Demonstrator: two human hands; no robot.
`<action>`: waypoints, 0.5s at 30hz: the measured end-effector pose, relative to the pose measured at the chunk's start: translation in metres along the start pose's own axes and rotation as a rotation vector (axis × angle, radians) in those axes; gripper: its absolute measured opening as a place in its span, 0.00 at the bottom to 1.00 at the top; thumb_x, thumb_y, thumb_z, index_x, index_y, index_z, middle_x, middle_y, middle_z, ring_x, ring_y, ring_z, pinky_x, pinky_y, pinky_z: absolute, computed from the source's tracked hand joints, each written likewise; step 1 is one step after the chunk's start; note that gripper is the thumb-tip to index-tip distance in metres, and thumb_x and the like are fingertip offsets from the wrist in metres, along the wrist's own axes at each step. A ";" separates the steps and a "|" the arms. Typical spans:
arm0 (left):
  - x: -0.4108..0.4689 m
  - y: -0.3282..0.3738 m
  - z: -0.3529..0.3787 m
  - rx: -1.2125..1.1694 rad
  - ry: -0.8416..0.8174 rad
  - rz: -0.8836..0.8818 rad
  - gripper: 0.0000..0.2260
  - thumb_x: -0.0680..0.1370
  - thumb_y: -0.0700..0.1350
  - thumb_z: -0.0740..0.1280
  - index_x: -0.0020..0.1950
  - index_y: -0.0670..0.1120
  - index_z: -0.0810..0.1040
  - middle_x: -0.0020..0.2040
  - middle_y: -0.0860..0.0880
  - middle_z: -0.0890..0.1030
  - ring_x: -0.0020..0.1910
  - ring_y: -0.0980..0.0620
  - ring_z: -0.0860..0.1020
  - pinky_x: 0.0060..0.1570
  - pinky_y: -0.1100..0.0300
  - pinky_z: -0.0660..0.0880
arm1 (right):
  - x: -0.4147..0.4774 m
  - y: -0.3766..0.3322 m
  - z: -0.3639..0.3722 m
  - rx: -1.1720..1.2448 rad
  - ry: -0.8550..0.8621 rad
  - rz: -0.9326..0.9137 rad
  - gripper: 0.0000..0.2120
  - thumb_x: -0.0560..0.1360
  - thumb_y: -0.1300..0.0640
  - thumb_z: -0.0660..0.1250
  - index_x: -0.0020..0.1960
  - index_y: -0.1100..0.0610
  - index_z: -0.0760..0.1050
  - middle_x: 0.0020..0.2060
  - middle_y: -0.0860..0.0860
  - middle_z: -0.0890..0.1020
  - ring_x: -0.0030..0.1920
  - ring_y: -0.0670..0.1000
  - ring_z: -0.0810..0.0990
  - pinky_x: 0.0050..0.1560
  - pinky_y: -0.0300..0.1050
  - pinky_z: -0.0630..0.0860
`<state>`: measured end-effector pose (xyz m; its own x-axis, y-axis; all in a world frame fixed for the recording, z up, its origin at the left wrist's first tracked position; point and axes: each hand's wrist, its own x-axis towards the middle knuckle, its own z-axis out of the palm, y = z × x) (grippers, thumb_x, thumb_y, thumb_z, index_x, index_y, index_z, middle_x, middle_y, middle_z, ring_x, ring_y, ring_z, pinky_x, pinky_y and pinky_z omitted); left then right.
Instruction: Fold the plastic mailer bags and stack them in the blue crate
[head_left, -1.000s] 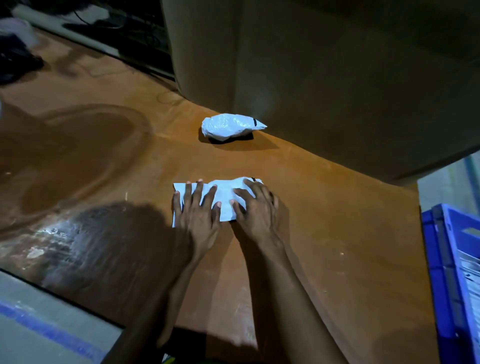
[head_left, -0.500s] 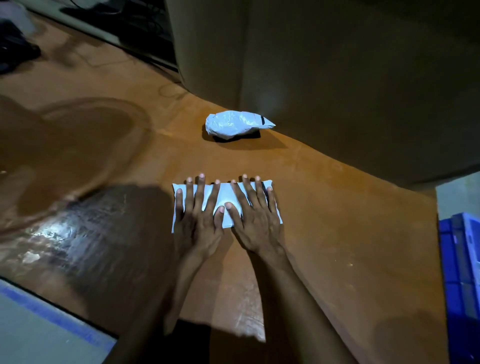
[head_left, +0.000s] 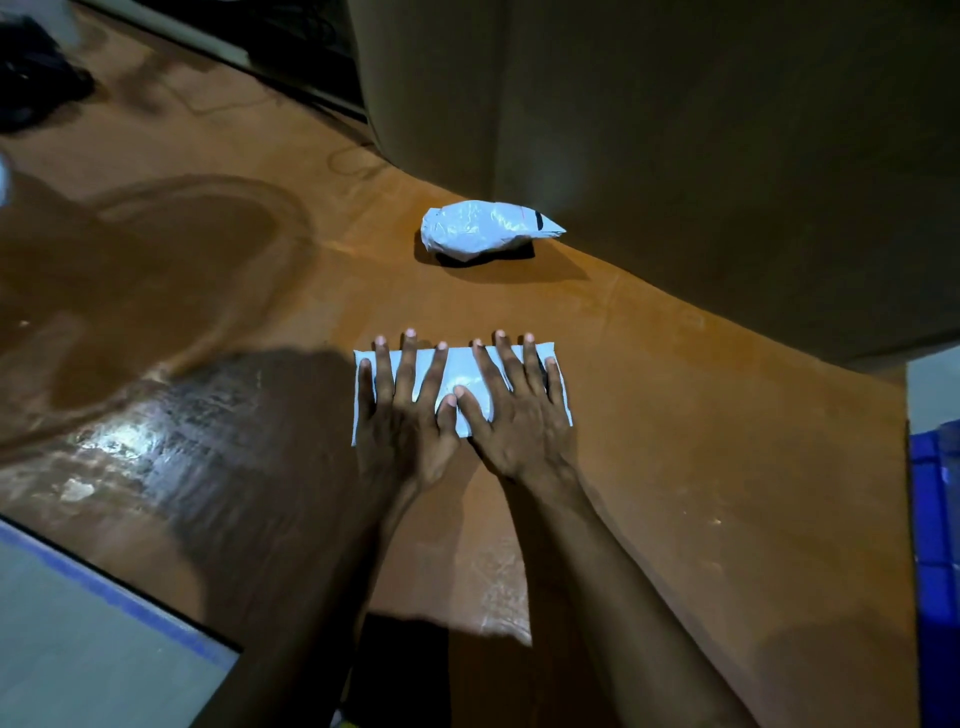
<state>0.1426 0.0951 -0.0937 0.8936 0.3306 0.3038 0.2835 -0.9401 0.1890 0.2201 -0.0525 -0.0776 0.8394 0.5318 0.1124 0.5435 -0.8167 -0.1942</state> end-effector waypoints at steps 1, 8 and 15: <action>0.000 0.000 0.001 -0.002 -0.008 0.000 0.27 0.84 0.54 0.57 0.83 0.50 0.62 0.83 0.41 0.58 0.83 0.35 0.52 0.80 0.38 0.51 | 0.000 0.000 0.001 0.001 -0.006 -0.002 0.32 0.85 0.34 0.51 0.84 0.46 0.56 0.84 0.49 0.56 0.85 0.54 0.46 0.83 0.59 0.47; -0.001 -0.006 0.007 -0.020 0.034 0.052 0.26 0.85 0.54 0.57 0.82 0.50 0.64 0.83 0.41 0.60 0.82 0.32 0.54 0.78 0.34 0.54 | 0.001 0.003 -0.001 0.015 -0.076 -0.001 0.32 0.84 0.32 0.47 0.85 0.43 0.52 0.85 0.47 0.52 0.84 0.54 0.41 0.82 0.61 0.41; -0.012 -0.016 0.014 -0.013 -0.020 0.075 0.27 0.87 0.61 0.47 0.85 0.54 0.55 0.85 0.46 0.53 0.84 0.38 0.47 0.81 0.37 0.47 | -0.005 0.008 -0.007 0.026 -0.128 -0.005 0.33 0.84 0.30 0.44 0.85 0.41 0.47 0.85 0.44 0.47 0.84 0.51 0.36 0.82 0.60 0.38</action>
<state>0.1323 0.1055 -0.1134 0.9192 0.2569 0.2985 0.2107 -0.9611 0.1783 0.2197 -0.0631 -0.0727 0.8273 0.5617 -0.0112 0.5459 -0.8085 -0.2197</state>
